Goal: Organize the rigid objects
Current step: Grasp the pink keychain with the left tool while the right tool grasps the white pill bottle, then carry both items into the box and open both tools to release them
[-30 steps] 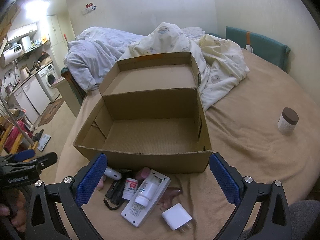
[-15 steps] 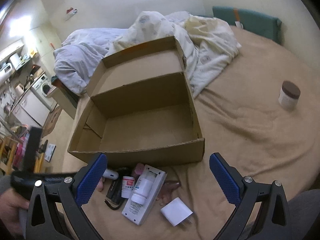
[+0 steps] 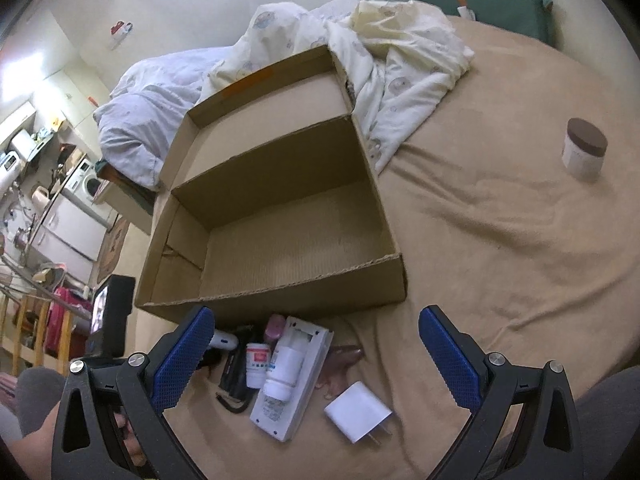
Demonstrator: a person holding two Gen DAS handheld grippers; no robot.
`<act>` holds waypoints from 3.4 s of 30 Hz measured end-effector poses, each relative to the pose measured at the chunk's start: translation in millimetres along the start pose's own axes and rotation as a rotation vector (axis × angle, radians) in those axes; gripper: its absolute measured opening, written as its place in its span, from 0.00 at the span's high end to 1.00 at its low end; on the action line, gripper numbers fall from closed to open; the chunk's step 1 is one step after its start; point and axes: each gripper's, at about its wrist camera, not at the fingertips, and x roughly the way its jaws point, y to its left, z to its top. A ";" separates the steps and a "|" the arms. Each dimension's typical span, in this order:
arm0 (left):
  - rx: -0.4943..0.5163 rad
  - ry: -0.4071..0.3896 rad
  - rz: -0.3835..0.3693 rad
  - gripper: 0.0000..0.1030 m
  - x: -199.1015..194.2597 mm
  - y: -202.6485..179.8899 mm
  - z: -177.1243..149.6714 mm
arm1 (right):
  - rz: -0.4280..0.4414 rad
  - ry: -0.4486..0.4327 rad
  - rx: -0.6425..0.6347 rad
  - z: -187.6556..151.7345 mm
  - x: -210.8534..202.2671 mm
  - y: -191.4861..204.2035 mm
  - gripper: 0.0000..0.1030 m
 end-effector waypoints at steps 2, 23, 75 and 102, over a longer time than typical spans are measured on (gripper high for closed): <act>-0.001 0.000 -0.006 0.79 1.8 -1.2 0.2 | 0.021 0.027 -0.003 -0.8 4.2 1.2 0.00; 0.032 -0.156 0.131 0.80 -48.1 -5.8 -38.7 | -0.020 0.344 -0.142 -40.1 90.2 39.9 0.62; 0.315 -0.330 0.143 0.80 -60.1 -86.6 69.7 | -0.004 0.208 -0.210 70.7 118.2 35.8 0.73; 0.355 -0.310 0.257 0.80 -34.4 -89.6 64.7 | -0.055 0.303 -0.209 60.9 143.3 34.3 0.72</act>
